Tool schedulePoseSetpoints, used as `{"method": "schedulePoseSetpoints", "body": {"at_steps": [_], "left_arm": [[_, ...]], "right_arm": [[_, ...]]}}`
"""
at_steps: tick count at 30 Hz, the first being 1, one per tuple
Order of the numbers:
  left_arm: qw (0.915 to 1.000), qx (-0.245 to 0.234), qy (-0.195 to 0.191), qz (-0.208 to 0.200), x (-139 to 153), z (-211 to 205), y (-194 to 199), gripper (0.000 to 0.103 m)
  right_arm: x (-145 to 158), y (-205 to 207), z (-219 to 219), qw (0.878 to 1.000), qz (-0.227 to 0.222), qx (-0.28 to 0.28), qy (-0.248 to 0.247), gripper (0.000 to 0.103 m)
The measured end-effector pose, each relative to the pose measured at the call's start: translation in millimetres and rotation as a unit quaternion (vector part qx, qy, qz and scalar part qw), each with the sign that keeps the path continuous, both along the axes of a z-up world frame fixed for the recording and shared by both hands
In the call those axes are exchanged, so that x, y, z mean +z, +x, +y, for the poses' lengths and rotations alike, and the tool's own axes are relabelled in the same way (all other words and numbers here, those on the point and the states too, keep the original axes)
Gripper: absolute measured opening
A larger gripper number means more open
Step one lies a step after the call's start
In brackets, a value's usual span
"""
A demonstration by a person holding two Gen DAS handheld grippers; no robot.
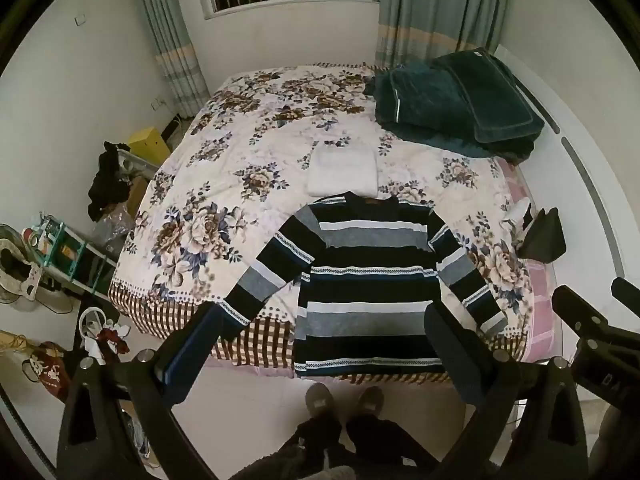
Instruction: Fold small clothes
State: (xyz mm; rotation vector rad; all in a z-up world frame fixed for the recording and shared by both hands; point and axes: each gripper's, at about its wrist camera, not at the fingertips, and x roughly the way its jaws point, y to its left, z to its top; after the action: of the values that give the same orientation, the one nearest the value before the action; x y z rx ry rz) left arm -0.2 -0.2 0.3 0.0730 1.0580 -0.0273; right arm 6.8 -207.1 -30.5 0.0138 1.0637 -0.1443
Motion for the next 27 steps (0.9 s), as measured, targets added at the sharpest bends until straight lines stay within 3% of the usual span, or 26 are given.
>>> {"method": "schedulePoseSetpoints", "body": {"at_steps": [27], "left_arm": [[0.9999, 0.001, -0.013, 0.001, 1.2, -0.7, 2.5, 0.103]], "right_arm": [[4.8, -6.4, 6.6, 1.000, -0.005, 0.004, -0.001, 0.103]]}}
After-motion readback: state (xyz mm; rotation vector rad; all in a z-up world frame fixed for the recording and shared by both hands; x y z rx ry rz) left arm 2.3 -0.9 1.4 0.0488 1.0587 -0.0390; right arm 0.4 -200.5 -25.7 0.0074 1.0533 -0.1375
